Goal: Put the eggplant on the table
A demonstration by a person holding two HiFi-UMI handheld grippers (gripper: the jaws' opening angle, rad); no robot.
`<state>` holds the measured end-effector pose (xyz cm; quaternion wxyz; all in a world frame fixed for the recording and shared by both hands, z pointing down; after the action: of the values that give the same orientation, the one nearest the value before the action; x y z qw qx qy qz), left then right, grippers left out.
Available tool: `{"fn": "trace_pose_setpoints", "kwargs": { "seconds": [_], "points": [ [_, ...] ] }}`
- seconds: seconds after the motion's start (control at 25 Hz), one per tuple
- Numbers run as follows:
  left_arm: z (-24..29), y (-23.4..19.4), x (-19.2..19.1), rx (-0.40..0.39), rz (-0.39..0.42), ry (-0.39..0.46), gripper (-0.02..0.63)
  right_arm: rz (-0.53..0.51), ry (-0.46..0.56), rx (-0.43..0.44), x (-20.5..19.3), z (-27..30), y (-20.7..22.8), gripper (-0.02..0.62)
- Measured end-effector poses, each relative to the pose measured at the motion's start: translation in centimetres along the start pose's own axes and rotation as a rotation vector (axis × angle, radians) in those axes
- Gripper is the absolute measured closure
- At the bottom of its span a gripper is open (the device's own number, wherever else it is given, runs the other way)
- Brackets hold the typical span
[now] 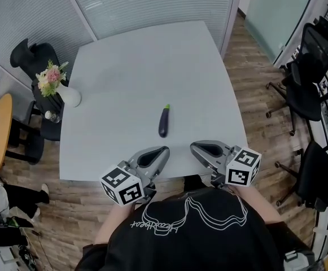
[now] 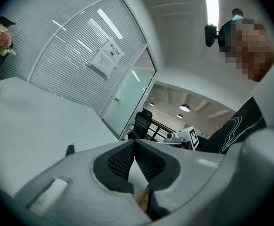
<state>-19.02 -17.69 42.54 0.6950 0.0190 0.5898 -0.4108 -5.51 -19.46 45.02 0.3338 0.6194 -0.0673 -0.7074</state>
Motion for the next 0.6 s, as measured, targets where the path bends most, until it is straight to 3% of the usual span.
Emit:
{"fn": "trace_pose_setpoints", "kwargs": {
  "seconds": [0.6],
  "points": [
    [-0.62, 0.06, -0.73, 0.033, 0.011, -0.009, 0.588, -0.001, -0.003, -0.003, -0.38, 0.20, -0.75, 0.588]
  ]
}}
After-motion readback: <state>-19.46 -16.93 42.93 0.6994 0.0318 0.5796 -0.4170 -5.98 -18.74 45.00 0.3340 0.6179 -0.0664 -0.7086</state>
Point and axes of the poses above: the fingertips, and each gripper's own axes: z forward along the fingers, y to its right, x out of its top, the point moved 4 cm from there along -z, backward along the fingers, and after that the axes turned 8 degrees about -y, right-handed, at the moved point
